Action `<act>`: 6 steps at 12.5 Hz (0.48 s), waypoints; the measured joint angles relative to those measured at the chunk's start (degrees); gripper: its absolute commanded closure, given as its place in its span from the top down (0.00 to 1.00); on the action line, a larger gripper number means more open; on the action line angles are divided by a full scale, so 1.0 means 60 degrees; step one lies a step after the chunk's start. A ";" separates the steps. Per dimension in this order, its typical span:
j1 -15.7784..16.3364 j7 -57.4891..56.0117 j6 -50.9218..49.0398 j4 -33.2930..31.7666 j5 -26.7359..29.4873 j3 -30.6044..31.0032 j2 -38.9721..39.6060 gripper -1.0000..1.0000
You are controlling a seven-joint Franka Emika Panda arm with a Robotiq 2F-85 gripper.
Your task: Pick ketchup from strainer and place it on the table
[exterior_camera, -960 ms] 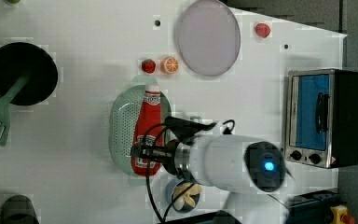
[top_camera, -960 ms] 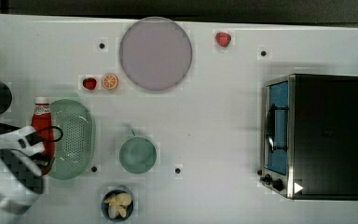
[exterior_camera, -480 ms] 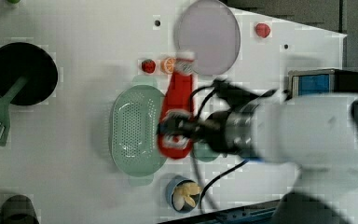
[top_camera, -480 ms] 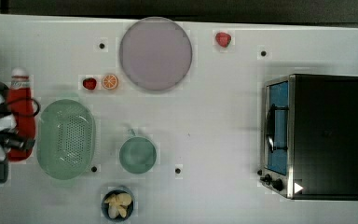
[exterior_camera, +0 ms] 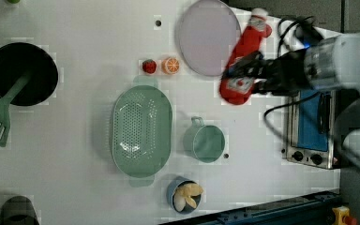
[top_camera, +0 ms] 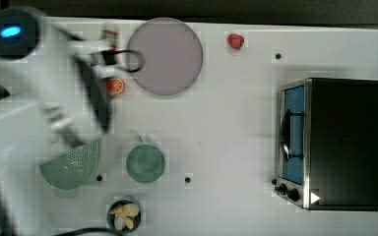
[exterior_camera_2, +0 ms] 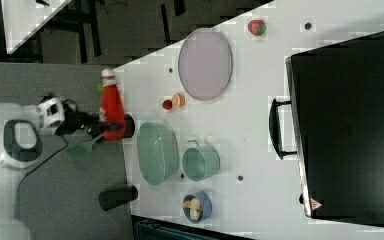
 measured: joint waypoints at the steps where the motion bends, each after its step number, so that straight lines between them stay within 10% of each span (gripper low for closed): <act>1: -0.0333 -0.0484 0.0002 0.0000 0.0014 -0.0280 0.0026 0.60; 6: -0.1061 -0.2840 -0.0175 -0.0047 -0.0130 -0.2250 0.0159 0.60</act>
